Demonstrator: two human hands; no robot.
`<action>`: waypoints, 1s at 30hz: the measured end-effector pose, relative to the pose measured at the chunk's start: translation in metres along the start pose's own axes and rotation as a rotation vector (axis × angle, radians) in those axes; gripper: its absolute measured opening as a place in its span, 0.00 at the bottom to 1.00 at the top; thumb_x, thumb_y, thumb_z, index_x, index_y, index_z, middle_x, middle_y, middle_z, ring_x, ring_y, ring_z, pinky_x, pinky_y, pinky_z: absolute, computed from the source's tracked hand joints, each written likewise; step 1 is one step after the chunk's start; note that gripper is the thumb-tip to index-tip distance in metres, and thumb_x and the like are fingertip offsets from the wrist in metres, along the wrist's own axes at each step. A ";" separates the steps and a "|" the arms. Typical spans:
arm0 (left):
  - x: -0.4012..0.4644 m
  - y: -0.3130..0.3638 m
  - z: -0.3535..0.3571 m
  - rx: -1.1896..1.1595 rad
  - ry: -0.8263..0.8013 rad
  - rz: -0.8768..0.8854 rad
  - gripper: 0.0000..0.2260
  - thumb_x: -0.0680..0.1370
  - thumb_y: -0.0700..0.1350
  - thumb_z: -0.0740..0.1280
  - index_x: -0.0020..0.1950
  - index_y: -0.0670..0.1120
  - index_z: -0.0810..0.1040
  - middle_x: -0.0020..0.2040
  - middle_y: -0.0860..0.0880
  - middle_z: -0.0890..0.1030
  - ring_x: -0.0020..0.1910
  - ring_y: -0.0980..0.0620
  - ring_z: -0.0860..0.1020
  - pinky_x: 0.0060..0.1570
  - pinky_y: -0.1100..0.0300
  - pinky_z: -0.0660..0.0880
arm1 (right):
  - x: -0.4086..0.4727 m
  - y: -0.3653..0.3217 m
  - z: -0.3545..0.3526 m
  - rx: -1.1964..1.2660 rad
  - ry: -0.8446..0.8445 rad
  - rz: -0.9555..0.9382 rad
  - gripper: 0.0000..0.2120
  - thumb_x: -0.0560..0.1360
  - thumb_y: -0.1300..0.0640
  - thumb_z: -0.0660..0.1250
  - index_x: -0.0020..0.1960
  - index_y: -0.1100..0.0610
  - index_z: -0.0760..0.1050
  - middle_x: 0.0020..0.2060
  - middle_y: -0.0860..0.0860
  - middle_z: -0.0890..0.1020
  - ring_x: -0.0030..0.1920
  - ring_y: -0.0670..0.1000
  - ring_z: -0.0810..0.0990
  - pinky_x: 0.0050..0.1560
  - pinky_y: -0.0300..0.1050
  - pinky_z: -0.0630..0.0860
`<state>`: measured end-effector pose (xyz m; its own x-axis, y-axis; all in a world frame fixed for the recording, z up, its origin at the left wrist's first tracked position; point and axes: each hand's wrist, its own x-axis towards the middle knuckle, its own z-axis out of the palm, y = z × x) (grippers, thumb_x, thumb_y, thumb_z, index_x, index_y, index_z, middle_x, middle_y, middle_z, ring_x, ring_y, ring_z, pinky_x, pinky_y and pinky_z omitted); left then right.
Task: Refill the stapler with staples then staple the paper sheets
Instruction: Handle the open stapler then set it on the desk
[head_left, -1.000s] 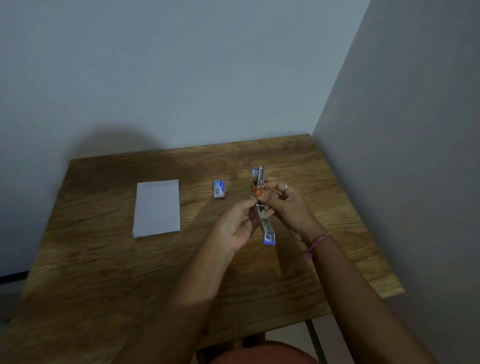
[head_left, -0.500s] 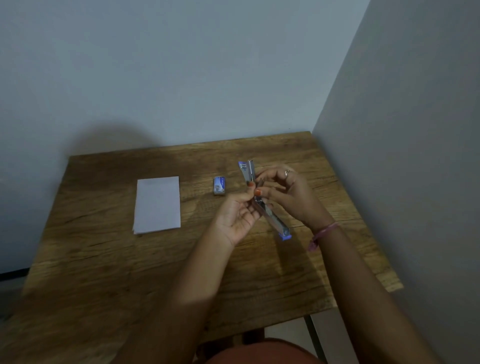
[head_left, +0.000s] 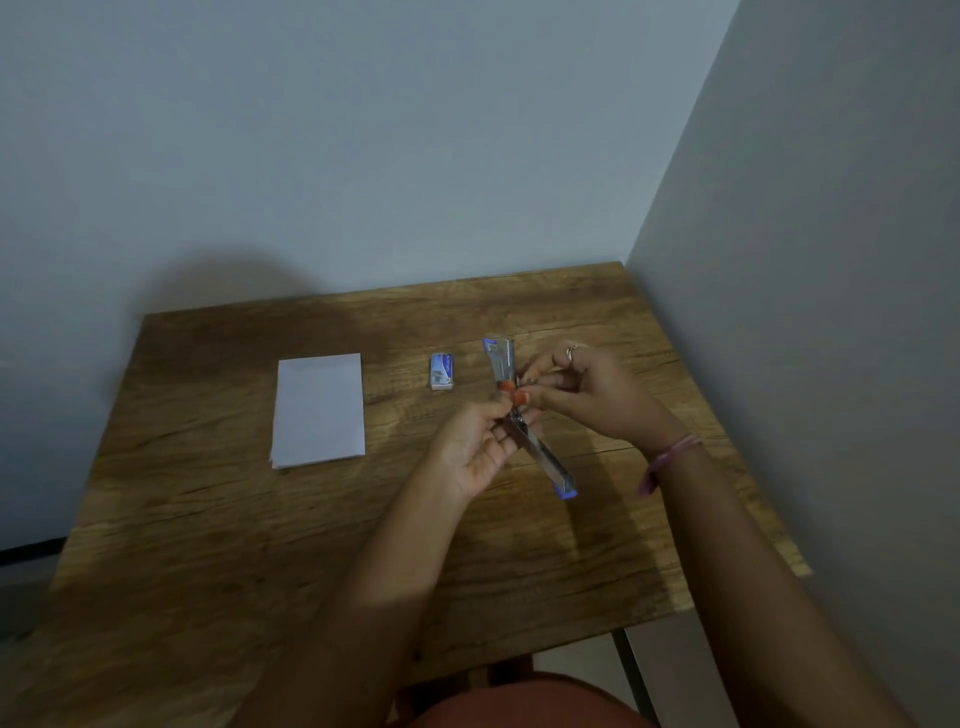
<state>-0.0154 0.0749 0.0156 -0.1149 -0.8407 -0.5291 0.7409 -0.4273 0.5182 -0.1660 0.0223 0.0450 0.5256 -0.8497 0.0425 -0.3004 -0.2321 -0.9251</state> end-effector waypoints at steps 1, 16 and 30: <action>0.001 -0.001 0.000 0.034 -0.016 0.012 0.07 0.79 0.34 0.61 0.49 0.37 0.78 0.42 0.41 0.85 0.42 0.48 0.85 0.37 0.57 0.82 | 0.000 -0.001 -0.001 0.036 -0.014 0.035 0.10 0.71 0.62 0.73 0.47 0.69 0.79 0.46 0.61 0.83 0.46 0.60 0.85 0.52 0.55 0.81; 0.014 -0.020 0.008 0.116 0.118 0.277 0.08 0.80 0.36 0.60 0.48 0.43 0.79 0.44 0.46 0.83 0.41 0.54 0.82 0.42 0.60 0.78 | 0.004 0.003 0.044 0.133 0.481 0.319 0.10 0.69 0.58 0.72 0.28 0.53 0.79 0.29 0.52 0.83 0.35 0.53 0.84 0.40 0.49 0.81; 0.011 -0.029 0.010 0.000 0.161 0.356 0.07 0.79 0.38 0.63 0.46 0.45 0.80 0.44 0.47 0.82 0.44 0.52 0.80 0.52 0.54 0.75 | 0.010 -0.008 0.050 0.221 0.228 0.457 0.16 0.77 0.54 0.57 0.35 0.59 0.76 0.34 0.57 0.77 0.38 0.54 0.76 0.41 0.51 0.73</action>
<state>-0.0448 0.0747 0.0008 0.2546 -0.8737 -0.4145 0.7156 -0.1181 0.6885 -0.1182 0.0398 0.0340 0.1879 -0.9274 -0.3236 -0.2700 0.2680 -0.9248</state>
